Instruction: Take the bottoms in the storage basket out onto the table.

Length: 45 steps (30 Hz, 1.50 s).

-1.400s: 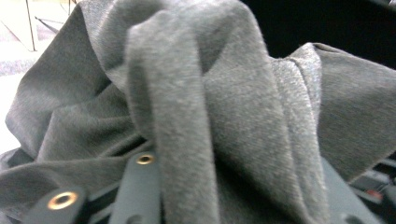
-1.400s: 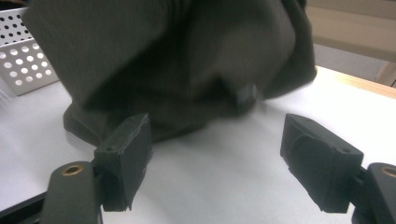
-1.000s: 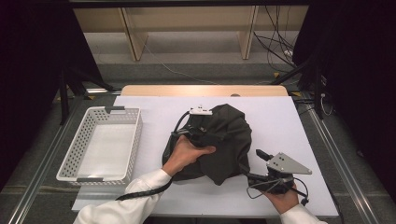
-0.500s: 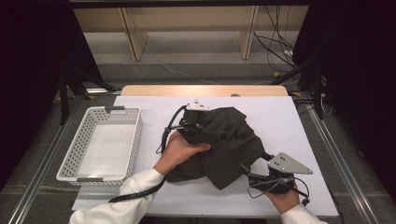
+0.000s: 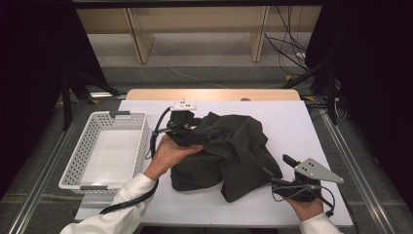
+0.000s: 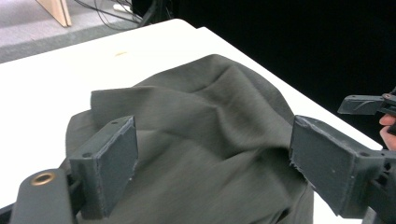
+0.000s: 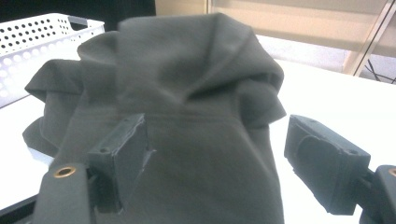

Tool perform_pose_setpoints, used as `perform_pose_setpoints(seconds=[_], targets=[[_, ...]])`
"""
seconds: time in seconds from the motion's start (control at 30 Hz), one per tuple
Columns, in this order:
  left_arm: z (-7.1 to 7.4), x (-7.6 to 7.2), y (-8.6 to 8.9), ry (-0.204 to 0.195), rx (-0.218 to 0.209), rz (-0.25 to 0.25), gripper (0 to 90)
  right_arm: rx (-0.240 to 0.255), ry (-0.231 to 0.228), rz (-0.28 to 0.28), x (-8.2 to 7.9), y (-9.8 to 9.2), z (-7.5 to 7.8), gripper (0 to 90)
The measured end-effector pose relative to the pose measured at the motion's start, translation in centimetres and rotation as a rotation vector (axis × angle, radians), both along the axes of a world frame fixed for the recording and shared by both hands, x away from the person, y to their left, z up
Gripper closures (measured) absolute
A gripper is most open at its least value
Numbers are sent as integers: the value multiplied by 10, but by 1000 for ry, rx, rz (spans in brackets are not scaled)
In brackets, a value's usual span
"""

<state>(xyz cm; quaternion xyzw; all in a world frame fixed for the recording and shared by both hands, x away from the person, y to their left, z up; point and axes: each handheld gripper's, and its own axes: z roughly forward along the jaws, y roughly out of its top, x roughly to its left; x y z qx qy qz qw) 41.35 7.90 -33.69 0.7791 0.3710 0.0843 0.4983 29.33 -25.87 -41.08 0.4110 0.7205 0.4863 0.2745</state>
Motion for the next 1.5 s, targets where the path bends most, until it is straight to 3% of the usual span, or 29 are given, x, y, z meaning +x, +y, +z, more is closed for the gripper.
perform_pose_setpoints(seconds=[0.17,0.3,0.53,0.63,0.97,1.07,1.3,1.5], targets=[[-1,-5,27,-26,-30,44,111,-5,9,15,-1,3,-1,219],[-1,-9,49,-88,-52,101,102,-11,14,23,-1,4,-1,216],[-1,-10,83,-101,-89,167,51,-10,13,27,-1,5,-1,216],[-1,-10,94,-104,-62,202,46,-10,15,32,-1,6,-2,215],[-3,-10,125,-103,-38,302,42,-10,21,40,1,7,-2,215],[-4,-9,135,-108,-7,342,20,-7,23,43,1,8,-3,215],[-10,-7,158,-89,12,412,18,-5,29,46,2,6,-4,215],[-16,-5,181,-77,68,488,13,0,28,45,1,6,-4,215]])
